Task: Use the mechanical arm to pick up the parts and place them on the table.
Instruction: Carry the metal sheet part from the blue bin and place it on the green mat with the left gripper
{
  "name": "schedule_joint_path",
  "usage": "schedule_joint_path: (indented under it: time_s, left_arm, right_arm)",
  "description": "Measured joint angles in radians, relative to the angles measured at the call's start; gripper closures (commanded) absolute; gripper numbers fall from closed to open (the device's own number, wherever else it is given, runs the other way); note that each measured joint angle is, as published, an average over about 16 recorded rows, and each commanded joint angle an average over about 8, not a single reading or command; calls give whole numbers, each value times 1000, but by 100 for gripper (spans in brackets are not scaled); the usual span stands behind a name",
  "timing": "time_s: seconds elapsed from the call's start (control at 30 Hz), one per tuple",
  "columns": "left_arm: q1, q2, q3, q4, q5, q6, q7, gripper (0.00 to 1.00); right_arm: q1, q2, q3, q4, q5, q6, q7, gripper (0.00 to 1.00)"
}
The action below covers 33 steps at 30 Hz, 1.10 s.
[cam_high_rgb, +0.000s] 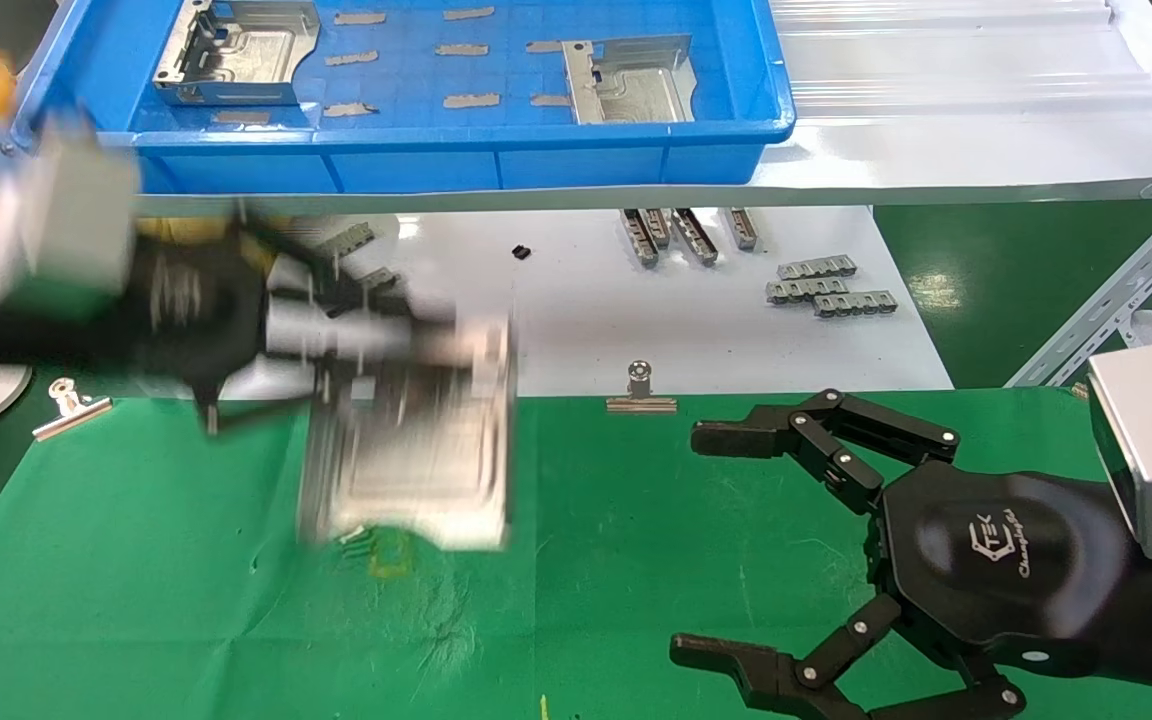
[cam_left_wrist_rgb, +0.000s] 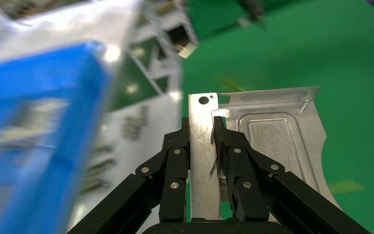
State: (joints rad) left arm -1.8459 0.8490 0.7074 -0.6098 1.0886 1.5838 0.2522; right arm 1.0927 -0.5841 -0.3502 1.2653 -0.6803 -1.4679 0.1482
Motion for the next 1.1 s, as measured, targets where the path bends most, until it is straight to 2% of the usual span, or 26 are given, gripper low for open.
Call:
schedule_joint_path:
  time_s: [0.2, 0.4, 0.6, 0.63, 0.87, 0.9, 1.1]
  left_arm:
    - [92, -23, 64, 18, 3, -38, 155, 100]
    - [149, 13, 93, 136, 41, -62, 307, 100]
    - [180, 57, 110, 254, 67, -78, 405, 100]
    - [183, 64, 113, 271, 71, -79, 417, 91]
    - [189, 109, 122, 376, 86, -100, 483, 3]
    - [188, 114, 123, 389, 87, -103, 491, 0]
    - [174, 141, 124, 449, 91, -106, 519, 0]
  right_arm:
    - [0, 0, 0, 0, 0, 0, 0, 0]
    - [0, 0, 0, 0, 0, 0, 0, 0]
    - [0, 0, 0, 0, 0, 0, 0, 0]
    - [0, 0, 0, 0, 0, 0, 0, 0]
    - [0, 0, 0, 0, 0, 0, 0, 0]
    - [0, 0, 0, 0, 0, 0, 0, 0]
    - [0, 0, 0, 0, 0, 0, 0, 0]
